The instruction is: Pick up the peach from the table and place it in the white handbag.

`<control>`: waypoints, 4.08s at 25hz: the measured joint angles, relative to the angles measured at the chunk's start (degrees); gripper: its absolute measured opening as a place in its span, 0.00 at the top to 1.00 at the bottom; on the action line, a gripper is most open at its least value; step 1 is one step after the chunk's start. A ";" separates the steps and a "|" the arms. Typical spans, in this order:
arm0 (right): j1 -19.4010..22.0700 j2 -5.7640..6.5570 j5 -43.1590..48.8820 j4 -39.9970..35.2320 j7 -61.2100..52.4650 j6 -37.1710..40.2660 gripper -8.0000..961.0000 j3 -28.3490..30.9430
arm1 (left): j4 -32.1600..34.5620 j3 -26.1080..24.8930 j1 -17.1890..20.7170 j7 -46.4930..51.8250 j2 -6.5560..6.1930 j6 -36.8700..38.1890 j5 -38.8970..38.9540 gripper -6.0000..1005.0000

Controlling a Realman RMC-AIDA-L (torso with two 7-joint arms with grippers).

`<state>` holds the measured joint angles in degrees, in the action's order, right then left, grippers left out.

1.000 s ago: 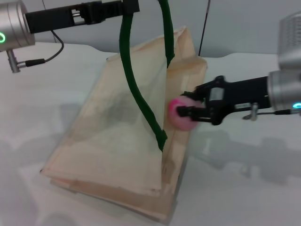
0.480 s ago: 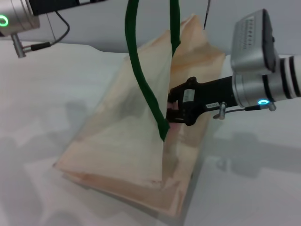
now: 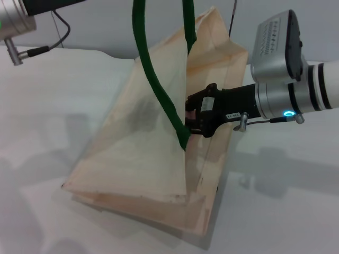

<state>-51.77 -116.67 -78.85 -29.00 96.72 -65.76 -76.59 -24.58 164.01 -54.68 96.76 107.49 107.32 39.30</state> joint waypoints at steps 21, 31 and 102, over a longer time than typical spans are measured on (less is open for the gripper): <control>0.29 0.59 -0.08 -0.27 -1.13 -3.71 0.26 1.22 | -0.03 0.00 1.71 0.01 -0.61 -0.32 0.61 0.86; 6.94 1.24 0.69 -8.23 -3.42 -4.55 0.17 6.95 | -0.03 0.00 2.72 -0.08 -0.61 -1.92 0.61 0.86; 17.57 0.30 -41.65 26.55 65.35 9.06 0.17 60.42 | 25.24 -0.70 23.71 -77.91 9.14 -38.77 53.98 0.35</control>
<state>-34.19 -116.37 -120.50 -2.46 162.07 -56.69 -16.17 0.66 163.30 -30.97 18.84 116.63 68.55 93.28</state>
